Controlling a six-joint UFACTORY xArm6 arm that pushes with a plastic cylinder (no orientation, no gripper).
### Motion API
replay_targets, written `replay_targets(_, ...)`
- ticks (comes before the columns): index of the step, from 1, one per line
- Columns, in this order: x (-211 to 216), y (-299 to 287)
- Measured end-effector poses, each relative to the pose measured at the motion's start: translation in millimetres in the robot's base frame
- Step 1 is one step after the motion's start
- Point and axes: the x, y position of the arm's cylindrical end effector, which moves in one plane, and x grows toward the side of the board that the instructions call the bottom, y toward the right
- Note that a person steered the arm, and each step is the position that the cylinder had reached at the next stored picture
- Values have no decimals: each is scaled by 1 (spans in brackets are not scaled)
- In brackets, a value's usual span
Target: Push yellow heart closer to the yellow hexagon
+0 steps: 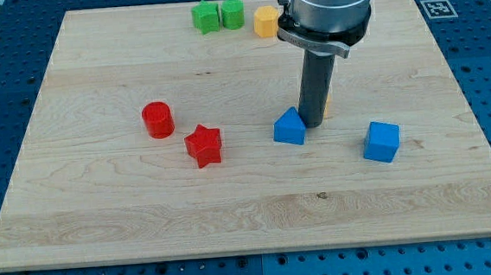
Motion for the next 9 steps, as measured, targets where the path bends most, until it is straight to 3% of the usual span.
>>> replay_targets(4, -64, 6)
replay_targets(5, -33, 22)
replay_targets(6, -34, 45)
replay_targets(9, -106, 43)
